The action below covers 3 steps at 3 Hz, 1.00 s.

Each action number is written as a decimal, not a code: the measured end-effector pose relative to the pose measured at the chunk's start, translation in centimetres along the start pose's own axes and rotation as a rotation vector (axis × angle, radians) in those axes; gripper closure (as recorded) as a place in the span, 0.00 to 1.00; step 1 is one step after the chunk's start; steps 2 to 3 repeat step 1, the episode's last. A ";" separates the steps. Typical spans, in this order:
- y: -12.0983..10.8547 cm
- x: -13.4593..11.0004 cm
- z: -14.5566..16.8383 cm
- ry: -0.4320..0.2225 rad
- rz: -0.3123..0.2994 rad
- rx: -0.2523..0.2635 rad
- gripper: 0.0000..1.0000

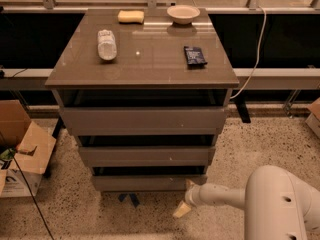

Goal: Close bottom drawer

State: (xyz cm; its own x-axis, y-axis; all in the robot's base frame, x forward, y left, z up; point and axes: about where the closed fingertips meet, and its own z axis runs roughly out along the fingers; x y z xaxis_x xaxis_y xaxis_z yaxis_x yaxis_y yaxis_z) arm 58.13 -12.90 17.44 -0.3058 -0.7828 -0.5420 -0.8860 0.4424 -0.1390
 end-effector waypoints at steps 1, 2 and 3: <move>0.0 0.0 0.0 0.000 0.000 0.000 0.00; 0.0 0.0 0.0 0.000 0.000 0.000 0.00; 0.0 0.0 0.0 0.000 0.000 0.000 0.00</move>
Offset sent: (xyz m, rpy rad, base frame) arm 0.0000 0.0000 0.0000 0.0000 0.0000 0.0000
